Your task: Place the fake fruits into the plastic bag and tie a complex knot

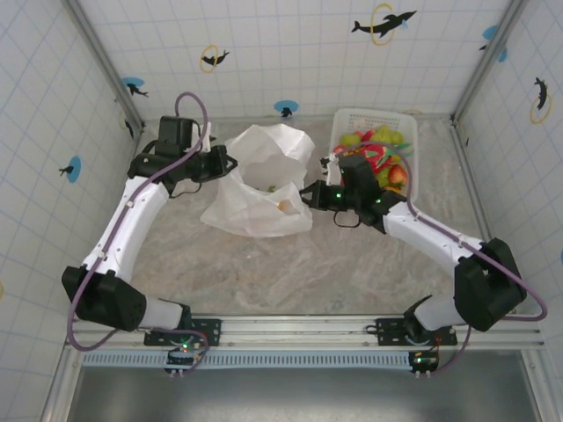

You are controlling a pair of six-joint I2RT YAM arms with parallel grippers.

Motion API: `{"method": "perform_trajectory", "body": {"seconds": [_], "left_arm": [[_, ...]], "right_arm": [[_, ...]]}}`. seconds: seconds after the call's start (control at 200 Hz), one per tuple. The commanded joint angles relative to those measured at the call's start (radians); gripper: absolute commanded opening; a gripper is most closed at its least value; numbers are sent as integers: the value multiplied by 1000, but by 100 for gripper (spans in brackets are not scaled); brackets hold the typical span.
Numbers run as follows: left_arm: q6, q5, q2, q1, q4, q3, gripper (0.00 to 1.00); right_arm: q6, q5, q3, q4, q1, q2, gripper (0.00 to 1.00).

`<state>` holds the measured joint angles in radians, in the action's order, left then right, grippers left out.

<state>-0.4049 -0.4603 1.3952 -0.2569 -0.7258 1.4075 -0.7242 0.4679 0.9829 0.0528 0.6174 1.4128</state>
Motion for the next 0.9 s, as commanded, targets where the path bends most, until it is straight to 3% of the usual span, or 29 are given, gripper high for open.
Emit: {"method": "perform_trajectory", "body": {"seconds": [0.0,0.23,0.47,0.676,0.891], "left_arm": [[64,3,26,2,-124,40,0],[102,16,80,16,-165,63,0],[57,-74,36,15,-153,91,0],[2,-74,-58,9,-185,77,0],[-29,-64,-71,-2,-191,107,0]], "right_arm": [[92,126,120,243,-28,-12,0],[82,164,210,271,-92,-34,0],[91,182,227,250,-158,19,0],[161,228,376,344,-149,184,0],[200,211,372,378,-130,232,0]]}}
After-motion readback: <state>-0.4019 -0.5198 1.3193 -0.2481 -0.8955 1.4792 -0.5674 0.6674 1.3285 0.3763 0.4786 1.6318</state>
